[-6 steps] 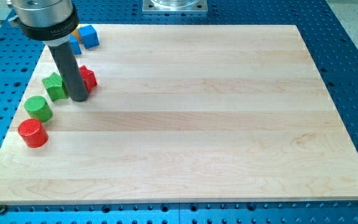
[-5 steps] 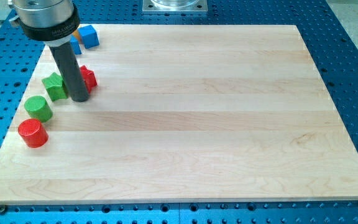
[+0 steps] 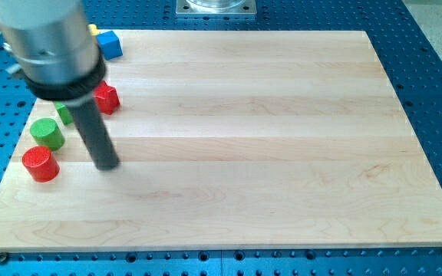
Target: Move the green star into the red star
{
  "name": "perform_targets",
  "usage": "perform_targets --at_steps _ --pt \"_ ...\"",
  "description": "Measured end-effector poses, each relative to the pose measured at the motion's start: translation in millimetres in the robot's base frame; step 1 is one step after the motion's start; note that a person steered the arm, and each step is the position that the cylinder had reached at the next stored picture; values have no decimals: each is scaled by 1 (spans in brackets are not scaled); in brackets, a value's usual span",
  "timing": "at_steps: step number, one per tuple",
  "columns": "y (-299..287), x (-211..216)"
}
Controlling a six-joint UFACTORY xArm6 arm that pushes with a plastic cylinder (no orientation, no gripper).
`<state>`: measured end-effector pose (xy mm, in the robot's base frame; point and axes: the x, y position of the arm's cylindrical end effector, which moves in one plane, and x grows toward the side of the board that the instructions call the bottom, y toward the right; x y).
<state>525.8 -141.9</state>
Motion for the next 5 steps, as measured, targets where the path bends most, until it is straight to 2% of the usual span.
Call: perform_targets --at_steps 1,2,3,4,5 --pt "-44 64" --pt "-158 45" --pt "-161 -4" --pt "-143 -90" --pt "-71 -114"
